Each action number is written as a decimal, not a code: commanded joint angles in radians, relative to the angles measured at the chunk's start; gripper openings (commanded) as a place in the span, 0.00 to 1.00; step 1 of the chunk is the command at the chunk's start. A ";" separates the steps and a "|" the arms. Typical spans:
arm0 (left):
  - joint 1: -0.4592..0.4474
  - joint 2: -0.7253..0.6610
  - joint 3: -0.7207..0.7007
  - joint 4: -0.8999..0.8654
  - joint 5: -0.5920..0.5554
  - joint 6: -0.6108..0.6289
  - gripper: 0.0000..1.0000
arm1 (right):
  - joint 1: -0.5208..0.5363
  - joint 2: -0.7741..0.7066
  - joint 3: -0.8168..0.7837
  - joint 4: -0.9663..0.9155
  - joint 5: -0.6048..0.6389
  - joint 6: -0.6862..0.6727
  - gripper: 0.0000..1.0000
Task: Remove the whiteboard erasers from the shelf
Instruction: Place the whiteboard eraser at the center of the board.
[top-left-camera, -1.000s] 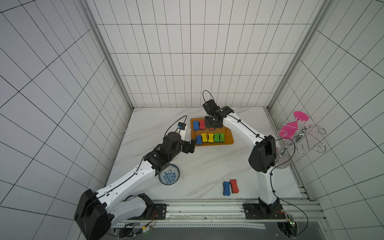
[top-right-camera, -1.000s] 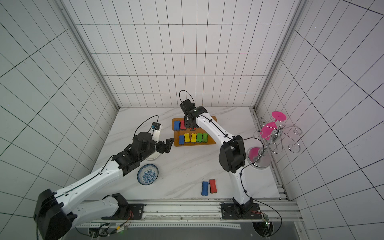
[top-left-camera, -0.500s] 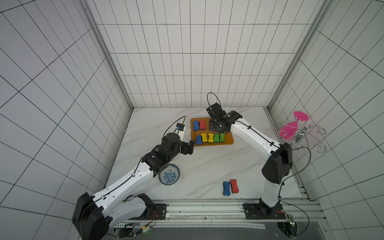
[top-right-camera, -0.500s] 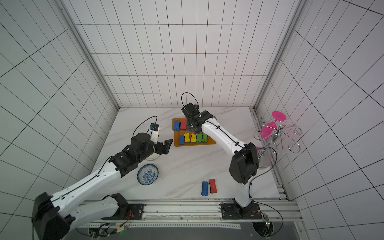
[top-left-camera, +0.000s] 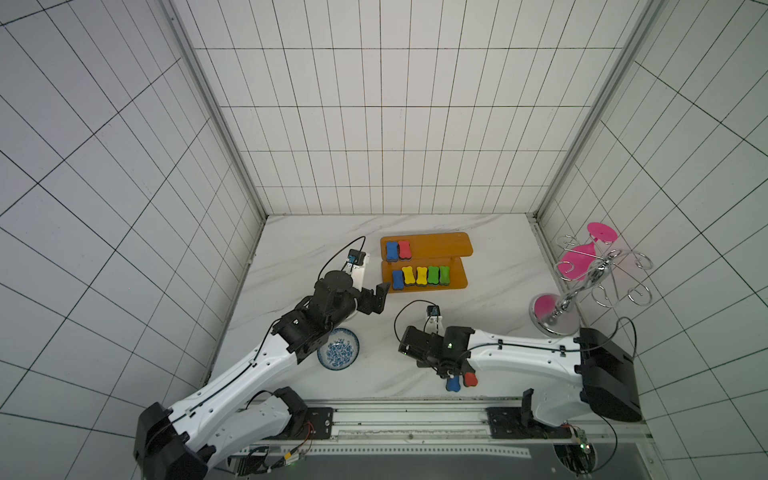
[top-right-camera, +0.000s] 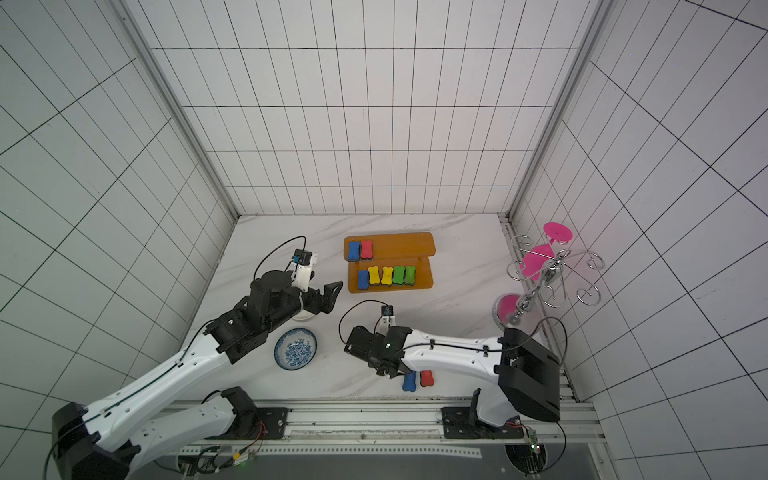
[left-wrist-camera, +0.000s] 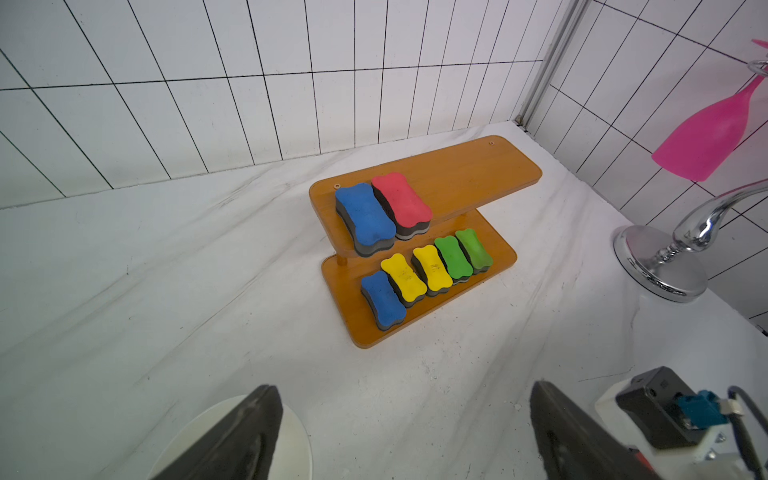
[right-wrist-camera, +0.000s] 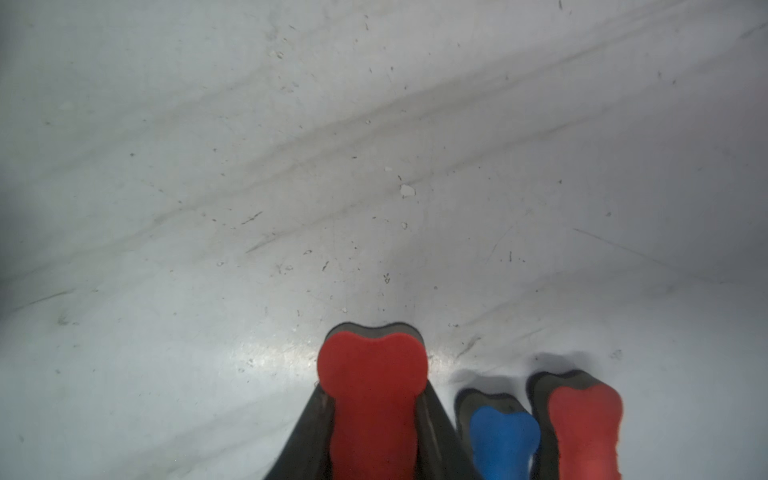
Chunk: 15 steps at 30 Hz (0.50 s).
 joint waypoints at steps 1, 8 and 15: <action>-0.005 -0.019 -0.012 -0.016 0.005 0.001 0.97 | 0.006 -0.031 -0.083 0.101 -0.025 0.121 0.23; -0.006 -0.044 -0.020 -0.024 -0.010 0.011 0.97 | 0.025 -0.017 -0.134 0.096 -0.087 0.149 0.24; -0.005 -0.027 -0.018 -0.010 -0.006 0.011 0.97 | 0.037 -0.039 -0.172 0.059 -0.090 0.199 0.25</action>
